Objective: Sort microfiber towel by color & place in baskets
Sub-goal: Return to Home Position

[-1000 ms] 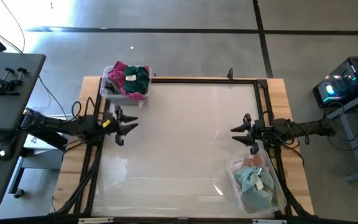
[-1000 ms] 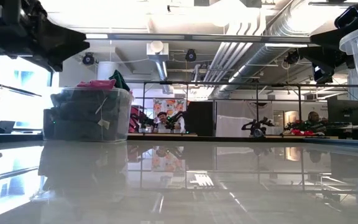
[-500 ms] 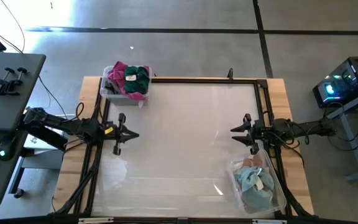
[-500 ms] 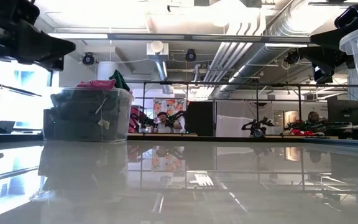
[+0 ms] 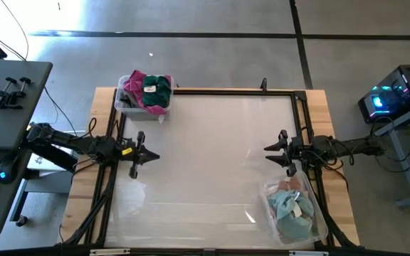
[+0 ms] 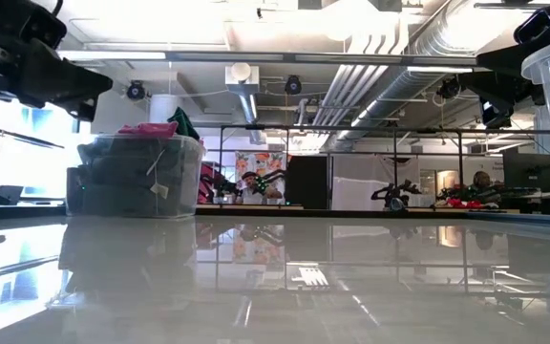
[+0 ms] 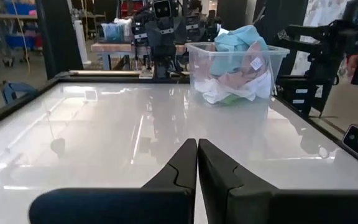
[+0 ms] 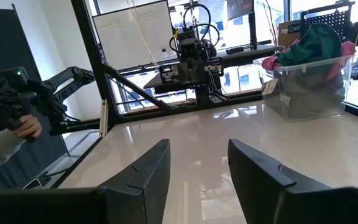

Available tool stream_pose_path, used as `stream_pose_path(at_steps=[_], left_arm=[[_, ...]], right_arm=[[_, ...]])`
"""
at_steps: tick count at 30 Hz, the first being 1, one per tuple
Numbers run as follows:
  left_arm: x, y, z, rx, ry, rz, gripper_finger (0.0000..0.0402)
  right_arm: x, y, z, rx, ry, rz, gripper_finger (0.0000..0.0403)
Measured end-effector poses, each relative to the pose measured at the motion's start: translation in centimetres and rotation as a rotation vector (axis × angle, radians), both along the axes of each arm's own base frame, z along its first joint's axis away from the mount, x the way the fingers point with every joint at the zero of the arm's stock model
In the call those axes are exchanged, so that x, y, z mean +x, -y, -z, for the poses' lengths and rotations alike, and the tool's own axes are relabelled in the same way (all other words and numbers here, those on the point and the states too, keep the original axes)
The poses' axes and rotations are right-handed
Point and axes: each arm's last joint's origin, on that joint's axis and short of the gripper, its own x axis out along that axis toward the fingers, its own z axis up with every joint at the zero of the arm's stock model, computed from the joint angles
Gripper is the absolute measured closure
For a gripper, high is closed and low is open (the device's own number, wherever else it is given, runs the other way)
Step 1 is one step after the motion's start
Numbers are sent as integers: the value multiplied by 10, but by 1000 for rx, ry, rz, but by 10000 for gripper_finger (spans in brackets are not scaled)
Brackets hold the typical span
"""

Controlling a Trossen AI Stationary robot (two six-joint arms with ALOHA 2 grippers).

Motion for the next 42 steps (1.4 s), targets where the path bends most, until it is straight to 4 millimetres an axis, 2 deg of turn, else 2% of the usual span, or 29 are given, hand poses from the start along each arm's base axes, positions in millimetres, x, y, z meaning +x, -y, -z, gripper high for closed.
stream_pose_path(at_steps=[8,14,21,24,28,30,37,39,42], left_arm=[[0,0,0,-22,-2,-3,397],[0,0,0,-23,-3,-3,397],[0,0,0,-23,-2,-6,397],[0,0,0,-24,0,-6,397],[0,0,0,-23,-2,-6,397],[0,0,0,-23,-2,-6,397],[0,0,0,15,0,-12,397],[0,0,0,35,1,-10,397],[0,0,0,53,1,-9,397]], right_arm=[[0,1,0,5,1,24,247],[0,2,-1,120,6,60,247],[0,4,-1,73,4,86,252],[0,6,-1,42,5,111,281],[0,8,-1,-11,4,147,366],[0,9,-1,-15,3,157,393],[-11,16,-12,-52,-185,353,400],[-13,16,-19,-37,-166,348,398],[-10,13,-21,-38,-116,251,401]])
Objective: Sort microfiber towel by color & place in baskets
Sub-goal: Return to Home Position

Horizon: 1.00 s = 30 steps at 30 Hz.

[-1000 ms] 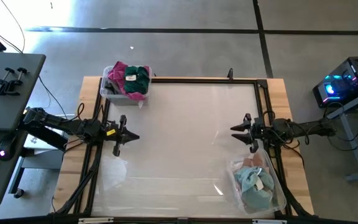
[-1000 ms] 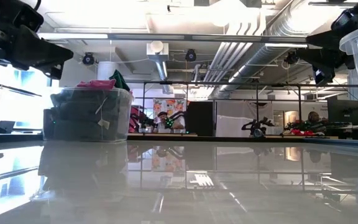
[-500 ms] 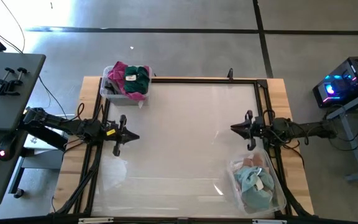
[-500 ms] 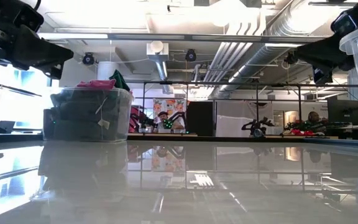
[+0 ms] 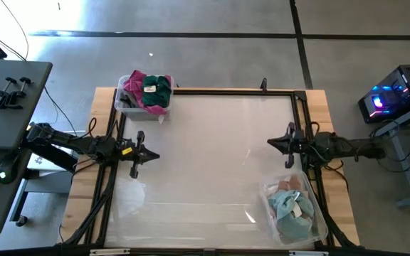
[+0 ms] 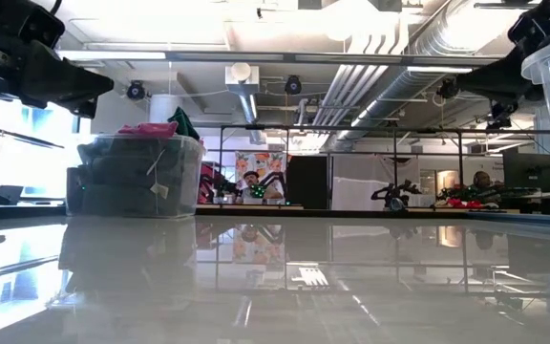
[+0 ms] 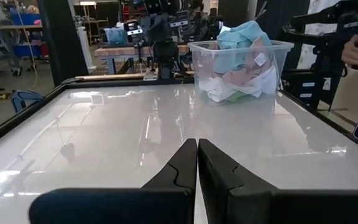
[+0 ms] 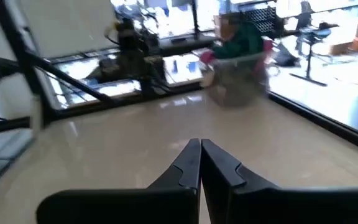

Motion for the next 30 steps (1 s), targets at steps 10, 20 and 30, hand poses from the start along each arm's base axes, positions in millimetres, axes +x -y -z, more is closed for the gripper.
stream_pose_path(at_steps=[10,20,30], left_arm=[[0,0,0,-65,-3,-11,397],[0,0,0,-40,-1,-11,397],[0,0,0,-65,-3,-18,397]], right_arm=[[8,-8,8,-53,154,-218,402],[10,-10,14,-62,180,-291,402],[10,-12,11,-123,210,-343,403]])
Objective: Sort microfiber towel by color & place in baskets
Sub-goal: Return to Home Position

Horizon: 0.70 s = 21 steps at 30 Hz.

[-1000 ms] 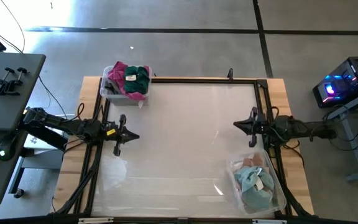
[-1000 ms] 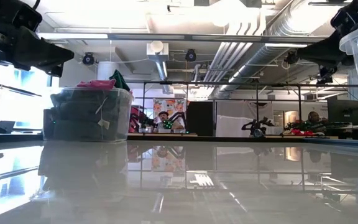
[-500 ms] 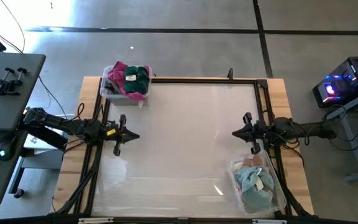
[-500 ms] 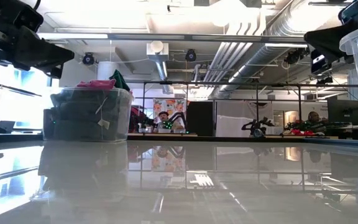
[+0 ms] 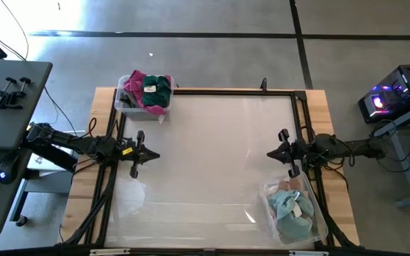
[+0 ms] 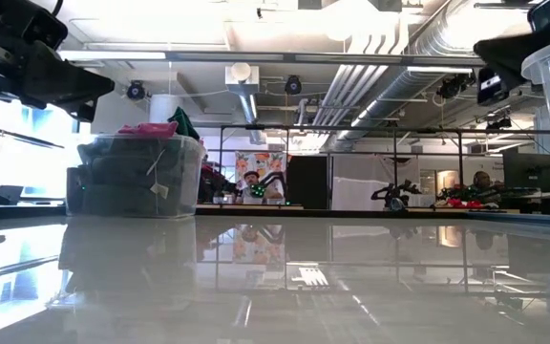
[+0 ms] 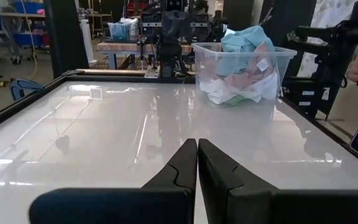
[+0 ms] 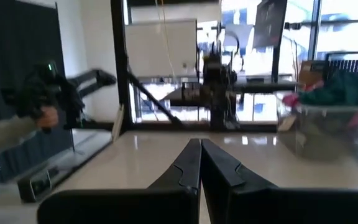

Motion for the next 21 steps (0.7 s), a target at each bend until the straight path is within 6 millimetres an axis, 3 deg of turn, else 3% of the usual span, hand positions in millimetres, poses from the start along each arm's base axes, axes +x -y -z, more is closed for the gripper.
stream_pose_path(at_steps=[6,21], left_arm=[[0,0,2,31,-25,-3,397],[0,-2,4,42,-46,-49,397]], right_arm=[[1,0,11,-30,-113,2,403],[1,0,12,60,-138,-5,403]])
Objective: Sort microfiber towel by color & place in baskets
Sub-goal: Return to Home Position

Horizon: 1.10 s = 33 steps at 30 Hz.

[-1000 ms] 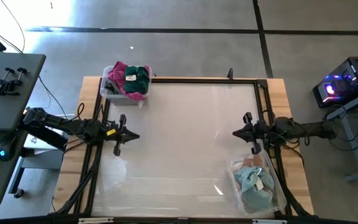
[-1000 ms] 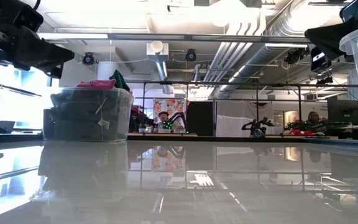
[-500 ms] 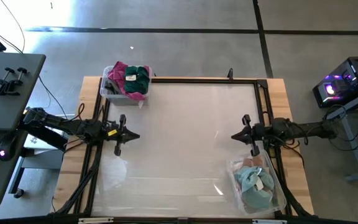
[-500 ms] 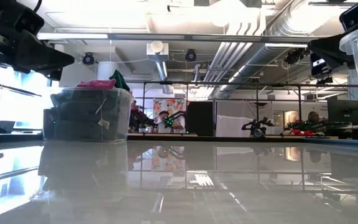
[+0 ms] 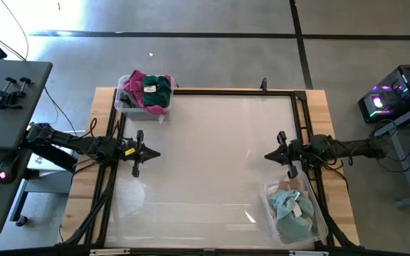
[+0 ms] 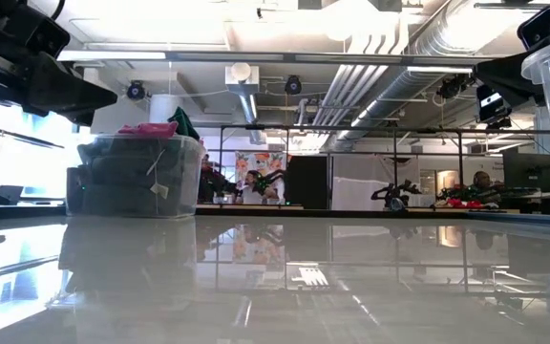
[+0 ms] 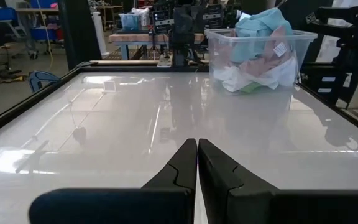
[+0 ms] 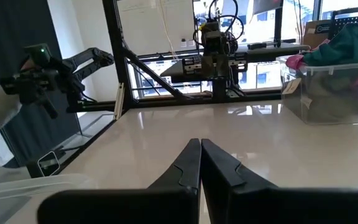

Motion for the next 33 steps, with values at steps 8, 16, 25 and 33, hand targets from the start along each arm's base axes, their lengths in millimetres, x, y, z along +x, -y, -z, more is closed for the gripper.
stream_pose_path(at_steps=[8,16,25,33], left_arm=[[0,0,0,0,0,0,397],[-8,-1,-8,-22,95,5,397],[-14,-3,-19,-50,220,4,397],[-14,-3,-18,-47,204,3,397]], right_arm=[[0,0,0,0,-1,0,402],[-1,-1,-1,2,12,-4,402],[-1,0,-1,1,11,7,402],[0,0,-1,1,8,7,402]])
